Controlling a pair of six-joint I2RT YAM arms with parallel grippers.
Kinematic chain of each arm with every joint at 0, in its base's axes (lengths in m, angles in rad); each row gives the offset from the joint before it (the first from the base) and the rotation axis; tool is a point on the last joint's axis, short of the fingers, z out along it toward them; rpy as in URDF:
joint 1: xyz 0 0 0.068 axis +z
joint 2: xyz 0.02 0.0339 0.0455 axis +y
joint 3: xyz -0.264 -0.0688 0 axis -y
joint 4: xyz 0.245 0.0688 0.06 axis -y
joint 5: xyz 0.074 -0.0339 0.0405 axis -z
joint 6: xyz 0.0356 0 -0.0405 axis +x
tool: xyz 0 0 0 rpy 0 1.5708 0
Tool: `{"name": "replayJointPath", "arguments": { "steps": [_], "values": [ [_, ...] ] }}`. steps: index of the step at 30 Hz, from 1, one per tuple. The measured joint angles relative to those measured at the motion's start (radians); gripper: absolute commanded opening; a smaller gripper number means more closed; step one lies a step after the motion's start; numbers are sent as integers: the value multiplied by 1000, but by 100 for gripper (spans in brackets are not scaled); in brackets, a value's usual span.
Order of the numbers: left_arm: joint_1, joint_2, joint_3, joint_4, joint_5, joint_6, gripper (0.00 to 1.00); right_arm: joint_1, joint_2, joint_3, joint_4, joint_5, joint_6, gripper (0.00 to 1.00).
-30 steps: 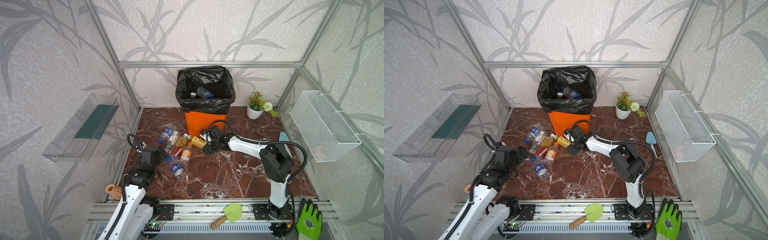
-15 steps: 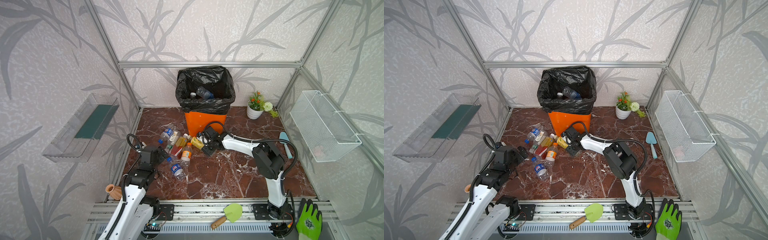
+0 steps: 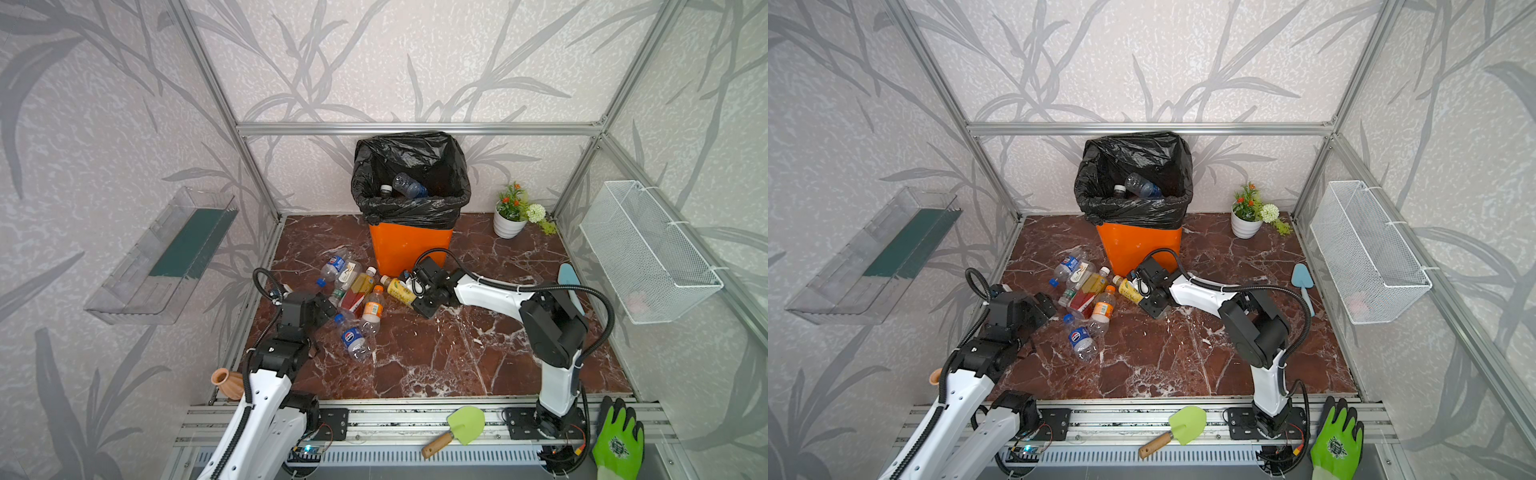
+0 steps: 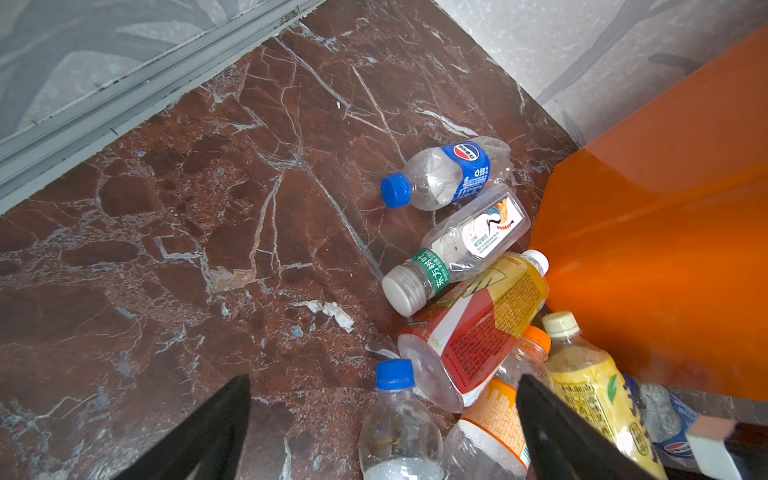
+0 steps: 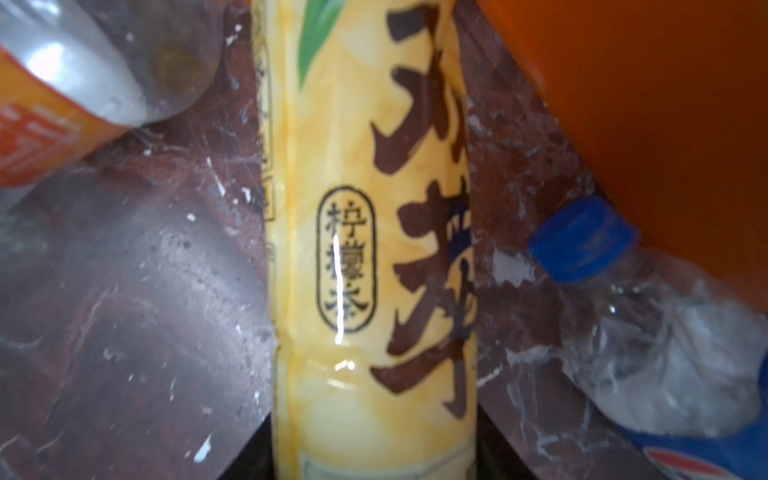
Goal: Throw the plastic bottles in the bin
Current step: 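Grasp the yellow tea bottle with the right gripper, then lift the yellow tea bottle over the bin and release it with the right gripper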
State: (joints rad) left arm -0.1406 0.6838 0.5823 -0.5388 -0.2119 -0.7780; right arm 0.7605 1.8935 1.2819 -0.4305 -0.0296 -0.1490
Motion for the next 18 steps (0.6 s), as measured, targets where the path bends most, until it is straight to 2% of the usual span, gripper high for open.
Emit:
{"name": "replayJointPath", "arguments": {
  "steps": [8, 13, 18],
  "values": [
    [6, -5, 0, 0, 0, -1, 99, 0, -368, -251, 147, -27, 30, 46],
    [7, -31, -11, 2, -4, -4, 99, 0, -722, -478, 373, -27, 59, 46],
    [12, -63, -21, 9, -14, -6, 99, 0, -1050, -607, 556, 0, 74, 43]
  ]
}}
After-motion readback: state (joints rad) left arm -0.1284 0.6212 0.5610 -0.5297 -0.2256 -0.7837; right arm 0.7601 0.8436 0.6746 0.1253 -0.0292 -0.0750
